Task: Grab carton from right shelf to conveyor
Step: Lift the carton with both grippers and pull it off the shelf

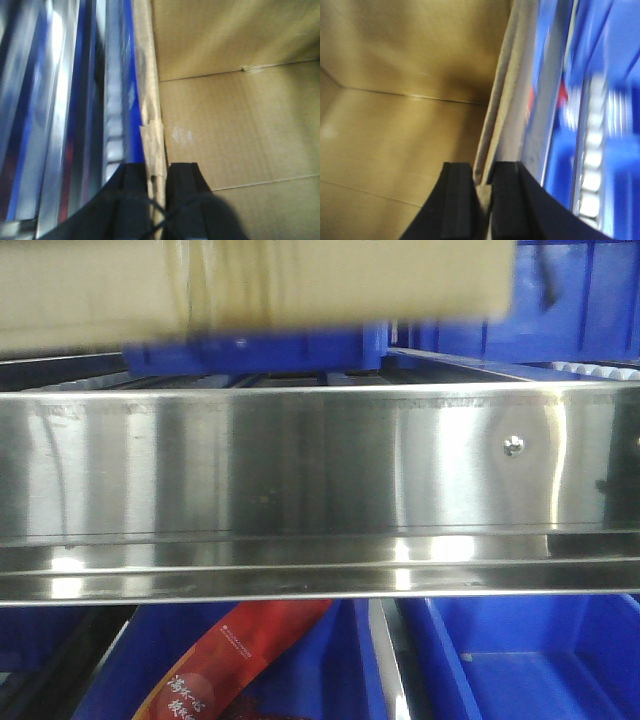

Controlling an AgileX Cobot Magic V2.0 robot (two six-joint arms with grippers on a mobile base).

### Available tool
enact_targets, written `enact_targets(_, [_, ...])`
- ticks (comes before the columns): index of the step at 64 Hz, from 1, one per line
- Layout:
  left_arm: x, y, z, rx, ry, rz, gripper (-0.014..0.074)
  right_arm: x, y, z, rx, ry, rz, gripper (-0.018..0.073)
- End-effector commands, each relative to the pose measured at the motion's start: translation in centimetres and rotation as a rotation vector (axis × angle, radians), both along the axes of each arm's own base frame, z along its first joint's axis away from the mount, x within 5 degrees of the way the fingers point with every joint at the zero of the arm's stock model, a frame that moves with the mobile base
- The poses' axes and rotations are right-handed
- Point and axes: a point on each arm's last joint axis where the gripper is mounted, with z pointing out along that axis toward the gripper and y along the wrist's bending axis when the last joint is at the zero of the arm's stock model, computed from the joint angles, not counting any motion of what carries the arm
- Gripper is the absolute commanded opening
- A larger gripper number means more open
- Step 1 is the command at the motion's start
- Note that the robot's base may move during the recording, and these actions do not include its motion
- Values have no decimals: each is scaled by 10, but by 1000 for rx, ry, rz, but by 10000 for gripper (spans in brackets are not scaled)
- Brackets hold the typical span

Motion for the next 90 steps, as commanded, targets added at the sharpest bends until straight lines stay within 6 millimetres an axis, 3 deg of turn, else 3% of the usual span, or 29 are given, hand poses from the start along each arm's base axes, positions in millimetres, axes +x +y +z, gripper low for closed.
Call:
enact_targets(1, [-26, 3, 22, -10, -82, 16, -20, -29, -12, 28, 31, -106, 12, -67])
enact_targets(13, [-68, -9, 47, -50, -180, -50, -20, -58, -13, 22, -11, -80, 47, -67])
enact_targets(24, [-86, -29, 46, -111, -175, -112, -20, -80, -21, 9, -78, -58, 47, -67])
enact_targets(41, [-83, -60, 16, -59, -78, -181, -20, -91, -28, 7, -83, -56, 45, -67])
enact_targets(90, [-82, -58, 15, -34, -86, -157, -20, -92, -27, 7, -72, -50, 54, -67])
